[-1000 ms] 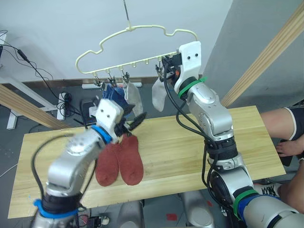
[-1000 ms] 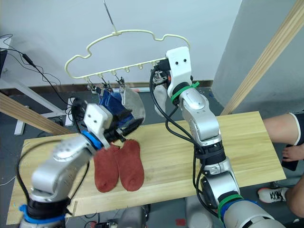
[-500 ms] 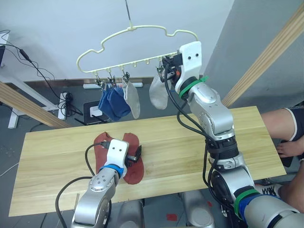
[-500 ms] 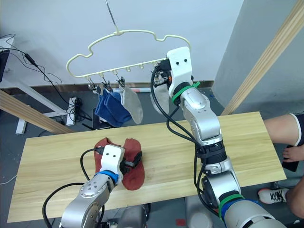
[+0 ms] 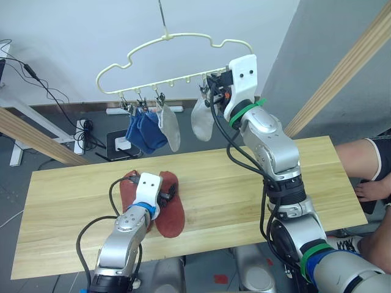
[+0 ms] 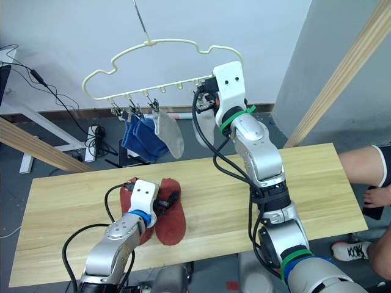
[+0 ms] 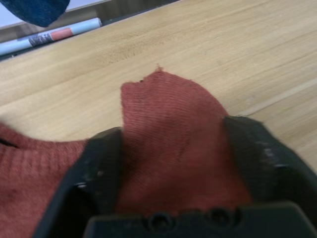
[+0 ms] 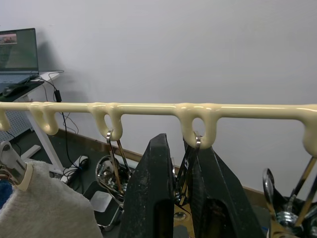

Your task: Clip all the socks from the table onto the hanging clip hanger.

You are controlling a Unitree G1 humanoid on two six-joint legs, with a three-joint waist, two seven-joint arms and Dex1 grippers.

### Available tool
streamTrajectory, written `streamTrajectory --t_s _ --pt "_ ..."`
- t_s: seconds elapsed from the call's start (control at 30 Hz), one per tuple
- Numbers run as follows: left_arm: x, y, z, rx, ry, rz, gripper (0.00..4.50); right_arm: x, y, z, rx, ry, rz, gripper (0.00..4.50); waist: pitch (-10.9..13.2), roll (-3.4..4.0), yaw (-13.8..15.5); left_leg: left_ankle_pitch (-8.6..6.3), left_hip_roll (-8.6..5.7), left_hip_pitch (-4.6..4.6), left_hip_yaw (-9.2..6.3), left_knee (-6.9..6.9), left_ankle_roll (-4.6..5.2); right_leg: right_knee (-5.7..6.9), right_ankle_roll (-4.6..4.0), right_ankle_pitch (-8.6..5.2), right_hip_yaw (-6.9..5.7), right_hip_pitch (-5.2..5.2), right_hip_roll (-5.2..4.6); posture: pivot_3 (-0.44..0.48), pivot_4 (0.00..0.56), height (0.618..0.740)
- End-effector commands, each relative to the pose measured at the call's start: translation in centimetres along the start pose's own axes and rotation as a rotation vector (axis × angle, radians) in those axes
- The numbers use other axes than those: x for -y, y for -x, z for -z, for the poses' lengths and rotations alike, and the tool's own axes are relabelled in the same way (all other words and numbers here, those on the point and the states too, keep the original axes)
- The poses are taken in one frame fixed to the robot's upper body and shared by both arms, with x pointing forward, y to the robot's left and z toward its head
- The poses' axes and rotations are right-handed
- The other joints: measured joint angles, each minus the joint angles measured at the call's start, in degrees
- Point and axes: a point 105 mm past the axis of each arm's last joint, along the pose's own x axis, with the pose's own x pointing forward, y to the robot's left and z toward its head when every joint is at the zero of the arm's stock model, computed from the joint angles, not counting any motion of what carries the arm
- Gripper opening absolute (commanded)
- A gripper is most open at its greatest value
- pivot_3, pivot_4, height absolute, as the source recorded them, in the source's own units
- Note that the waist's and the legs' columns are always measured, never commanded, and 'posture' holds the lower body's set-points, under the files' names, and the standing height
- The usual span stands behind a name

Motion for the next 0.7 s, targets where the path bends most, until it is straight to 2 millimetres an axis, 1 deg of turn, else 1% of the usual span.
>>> streamTrajectory --t_s 0.03,0.3,0.4,0.47,0.53,0.6,0.63,0.7 --pt "0.2 0.1 1.4 -0.044 -0.014 0.012 2.27 -0.8 0.2 -1.8 0.068 -0.003 -0.033 0.07 0.0 0.0 0.0 0.0 0.0 0.0 0.0 0.0 0.0 0.0 0.0 0.0 0.0 0.0 0.0 -0.13 0.382 0.74" --pt "-0.3 -0.1 0.2 0.026 -0.118 0.039 0.01 -0.8 0.3 -1.9 0.07 -0.001 -0.024 0.07 0.0 0.0 -0.02 0.0 0.0 0.0 0.0 -0.01 0.0 -0.04 0.0 0.0 0.0 0.0 0.0 -0.134 0.381 0.74" --pt "0.0 -0.5 -1.3 0.097 -0.185 0.085 0.0 -0.7 0.4 -1.9 0.07 0.0 -0.02 0.07 0.01 0.01 -0.02 0.0 0.01 0.0 -0.02 -0.01 0.0 -0.03 0.0 0.0 -0.02 -0.01 0.0 -0.137 0.382 0.74" --pt "1.7 -0.7 -3.9 0.21 -0.233 0.176 0.0 -0.6 0.4 -2.0 0.072 0.001 -0.015 0.07 0.02 0.03 -0.01 0.0 0.0 -0.01 -0.01 -0.01 0.0 -0.02 0.0 0.0 -0.01 -0.01 0.0 -0.14 0.382 0.74" --pt "4.2 -0.7 -6.8 0.334 -0.287 0.307 0.0 -0.4 0.4 -2.1 0.074 0.001 -0.01 0.07 0.02 0.04 0.22 0.0 0.0 -0.03 -0.02 -0.01 -0.01 -0.04 0.0 0.0 -0.03 -0.01 0.0 -0.14 0.382 0.74" --pt "6.7 -0.6 -9.3 0.431 -0.317 0.424 0.0 -0.4 0.4 -2.2 0.075 0.0 -0.009 0.07 0.02 0.04 0.31 0.03 0.0 -0.06 -0.03 0.0 -0.05 -0.08 0.0 0.0 -0.05 0.0 0.0 -0.143 0.38 0.74" --pt "7.9 -0.6 -10.5 0.477 -0.326 0.47 0.0 -0.4 0.4 -2.2 0.075 0.0 -0.008 0.07 0.02 0.03 0.32 0.07 -0.01 -0.07 -0.02 0.0 -0.13 -0.09 0.0 0.0 -0.04 0.0 -0.01 -0.143 0.38 0.74" --pt "9.6 -0.8 -12.5 0.551 -0.351 0.518 0.0 -0.4 0.4 -2.3 0.075 -0.001 -0.01 0.07 0.02 0.03 0.09 0.09 -0.01 -0.08 -0.01 0.0 -0.17 -0.12 0.0 0.0 -0.04 0.0 -0.01 -0.143 0.38 0.74"
